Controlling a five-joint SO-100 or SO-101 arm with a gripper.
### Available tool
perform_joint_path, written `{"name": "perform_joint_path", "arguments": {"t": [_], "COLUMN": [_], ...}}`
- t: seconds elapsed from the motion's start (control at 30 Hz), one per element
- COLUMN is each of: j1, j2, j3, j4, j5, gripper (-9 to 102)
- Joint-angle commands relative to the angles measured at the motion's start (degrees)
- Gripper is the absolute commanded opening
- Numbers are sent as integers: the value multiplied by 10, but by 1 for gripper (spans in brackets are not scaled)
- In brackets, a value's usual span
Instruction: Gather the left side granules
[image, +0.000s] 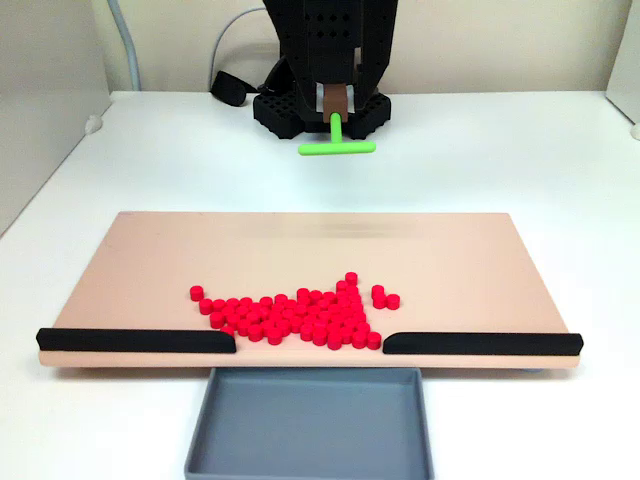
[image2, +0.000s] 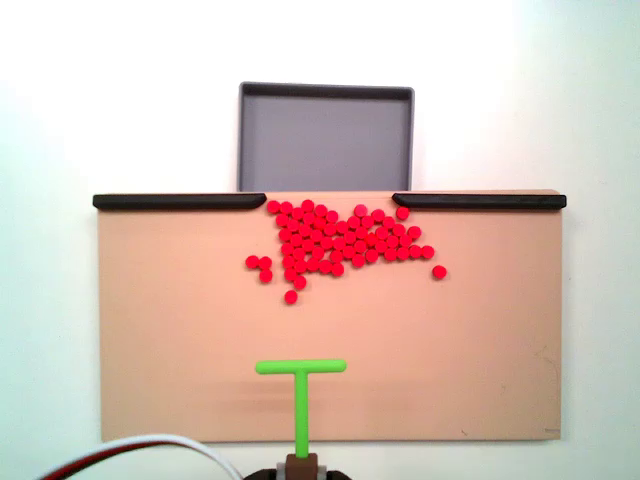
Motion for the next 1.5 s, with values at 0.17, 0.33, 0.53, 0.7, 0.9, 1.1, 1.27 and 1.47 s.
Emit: {"name": "perform_joint_path", "arguments": {"t": [0.17, 0.33, 0.53, 0.7, 0.9, 1.1, 1.27, 1.47], "j1": [-3, -4, -3, -1, -2, 0, 7, 8], "j2": [8, 7, 7, 7, 4, 4, 7, -5], "j3": [-14, -14, -14, -14, -14, -14, -14, -14], "j4": [-4, -4, -4, -4, -4, -4, -4, -4], "j5": [2, 2, -2, -6, -5, -5, -2, 4], "gripper": [0, 0, 0, 0, 0, 0, 0, 0]}}
